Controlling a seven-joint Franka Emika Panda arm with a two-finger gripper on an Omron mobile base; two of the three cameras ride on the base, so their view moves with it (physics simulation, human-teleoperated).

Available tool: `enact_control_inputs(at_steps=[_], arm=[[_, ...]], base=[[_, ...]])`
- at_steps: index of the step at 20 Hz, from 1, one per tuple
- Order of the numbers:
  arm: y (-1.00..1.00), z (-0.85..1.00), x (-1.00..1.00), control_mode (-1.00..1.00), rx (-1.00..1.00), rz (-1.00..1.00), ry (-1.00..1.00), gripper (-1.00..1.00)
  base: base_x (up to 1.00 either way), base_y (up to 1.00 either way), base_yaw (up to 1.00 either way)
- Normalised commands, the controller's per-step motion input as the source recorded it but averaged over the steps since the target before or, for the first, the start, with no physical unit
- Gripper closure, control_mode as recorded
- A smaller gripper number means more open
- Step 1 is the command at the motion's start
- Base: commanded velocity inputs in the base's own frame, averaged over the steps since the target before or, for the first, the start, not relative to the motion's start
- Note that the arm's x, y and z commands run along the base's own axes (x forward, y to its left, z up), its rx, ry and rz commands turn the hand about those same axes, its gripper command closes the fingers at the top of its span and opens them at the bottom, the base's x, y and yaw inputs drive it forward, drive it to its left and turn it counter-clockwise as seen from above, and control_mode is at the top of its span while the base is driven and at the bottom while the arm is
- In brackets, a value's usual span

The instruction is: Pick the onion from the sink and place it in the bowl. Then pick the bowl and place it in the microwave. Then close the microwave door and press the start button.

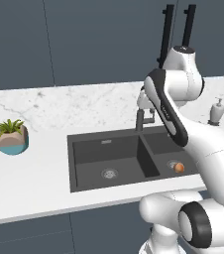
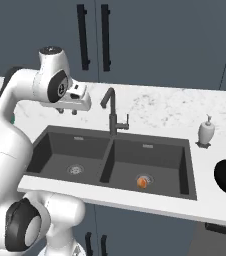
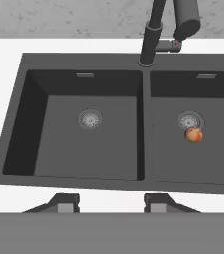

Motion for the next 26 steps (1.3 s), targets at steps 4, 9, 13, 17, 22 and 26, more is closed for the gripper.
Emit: enact_control_inputs(at_steps=[4,9,13,17,22,26], arm=[[-0.06,-0.03,-0.04,-1.0,0.0,0.0,0.0,-1.0],[-0.91,-0.17,-0.4,-1.0,0.13,0.0,-0.11,-1.0],[-1.0,-0.3,-0.49,-1.0,0.18,0.0,0.01,-1.0],[-1.0,-0.43,-0.13,-1.0,0.16,-0.01,0.13,-1.0],[-0.82,-0.72,0.0,-1.0,0.1,-0.02,0.17,-1.0],[-0.56,-0.84,0.09,-1.0,0.02,-0.01,0.23,-1.0]], base=[[0.0,0.0,0.0],[0.0,0.0,0.0],[0.0,0.0,0.0],[0.0,0.0,0.0],[0.0,0.0,0.0],[0.0,0.0,0.0]])
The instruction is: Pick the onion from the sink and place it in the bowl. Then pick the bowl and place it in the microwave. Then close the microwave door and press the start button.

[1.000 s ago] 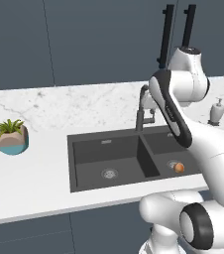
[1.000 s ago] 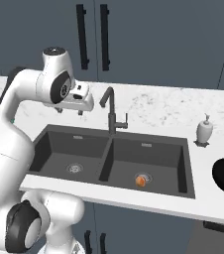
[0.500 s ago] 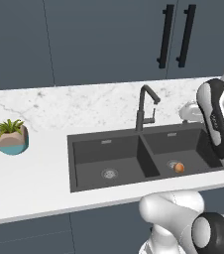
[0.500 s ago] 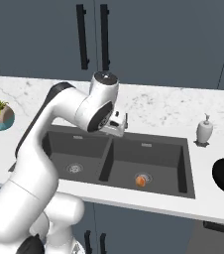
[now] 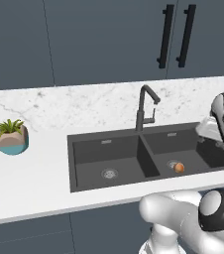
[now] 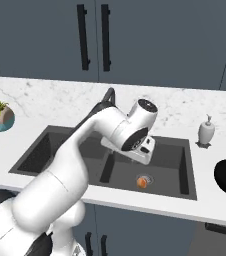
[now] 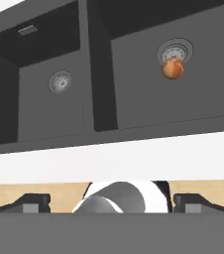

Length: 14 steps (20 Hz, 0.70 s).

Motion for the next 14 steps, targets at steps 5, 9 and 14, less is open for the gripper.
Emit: enact_control_inputs(at_steps=[5,9,14], arm=[[-0.12,-0.95,0.33,-1.0,0.0,-0.05,0.21,-1.0],[-0.08,-0.78,0.32,-1.0,0.0,-0.01,0.16,-1.0],[-0.21,-0.42,0.47,-1.0,0.01,-0.01,0.0,-1.0]], base=[[0.0,0.0,0.0],[0.0,0.0,0.0],[0.0,0.0,0.0]])
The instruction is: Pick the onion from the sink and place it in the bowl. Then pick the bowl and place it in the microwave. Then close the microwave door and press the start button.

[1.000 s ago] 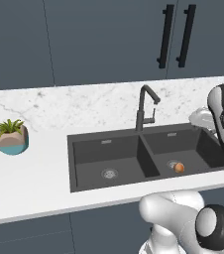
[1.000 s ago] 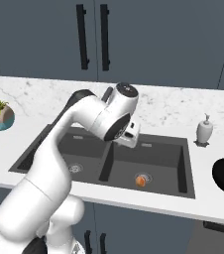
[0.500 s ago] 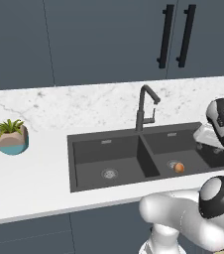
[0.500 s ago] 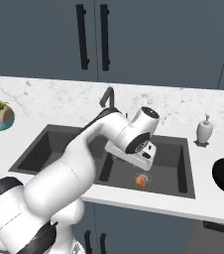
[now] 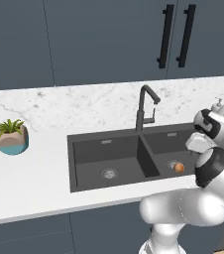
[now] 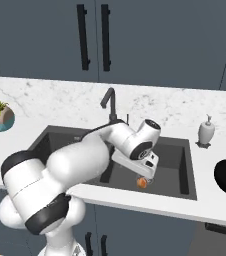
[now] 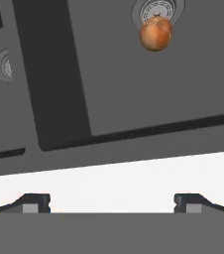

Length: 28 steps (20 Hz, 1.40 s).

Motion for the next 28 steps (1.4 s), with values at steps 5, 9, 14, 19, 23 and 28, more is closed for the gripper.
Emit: enact_control_inputs(at_steps=[5,9,14,19,23,28], arm=[[-0.17,-0.43,0.74,-1.0,0.0,0.0,0.03,-1.0],[-0.11,-0.41,0.5,-1.0,0.0,0.0,0.04,-1.0],[-0.17,-0.44,0.23,-1.0,0.01,0.02,0.09,-1.0],[-0.01,-0.43,0.32,-1.0,0.0,0.08,0.1,-1.0],[0.0,-0.21,0.32,-1.0,0.0,0.09,0.0,-1.0],[0.06,-0.28,0.25,-1.0,0.0,0.08,0.0,-1.0]], base=[[0.0,0.0,0.0],[0.0,0.0,0.0],[0.0,0.0,0.0],[0.0,0.0,0.0],[0.0,0.0,0.0],[0.0,0.0,0.0]])
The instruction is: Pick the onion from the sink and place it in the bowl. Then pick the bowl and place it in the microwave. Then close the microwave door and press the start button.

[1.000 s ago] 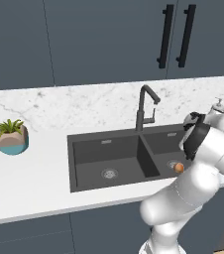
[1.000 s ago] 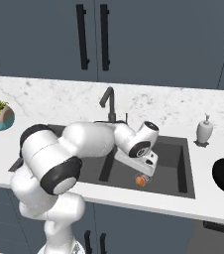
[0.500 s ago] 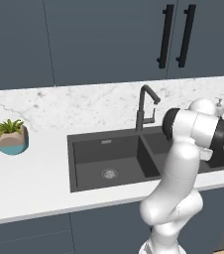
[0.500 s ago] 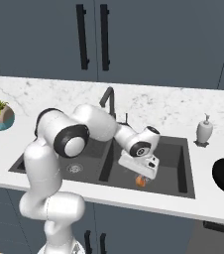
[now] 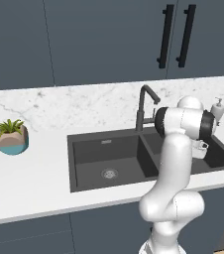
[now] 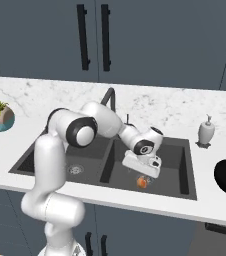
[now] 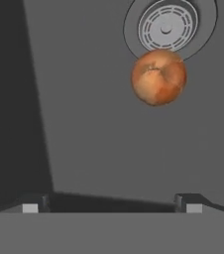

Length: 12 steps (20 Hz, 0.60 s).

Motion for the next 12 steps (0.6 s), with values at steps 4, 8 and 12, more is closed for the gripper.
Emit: enact_control_inputs(at_steps=[4,8,12], arm=[[0.04,-0.36,0.08,-1.0,0.0,0.09,0.0,-1.0],[0.0,-0.34,0.1,-1.0,0.0,0.1,0.0,-1.0],[0.0,-0.27,0.05,-1.0,0.0,0.09,0.0,-1.0]], base=[[0.0,0.0,0.0],[0.0,0.0,0.0],[0.0,0.0,0.0]])
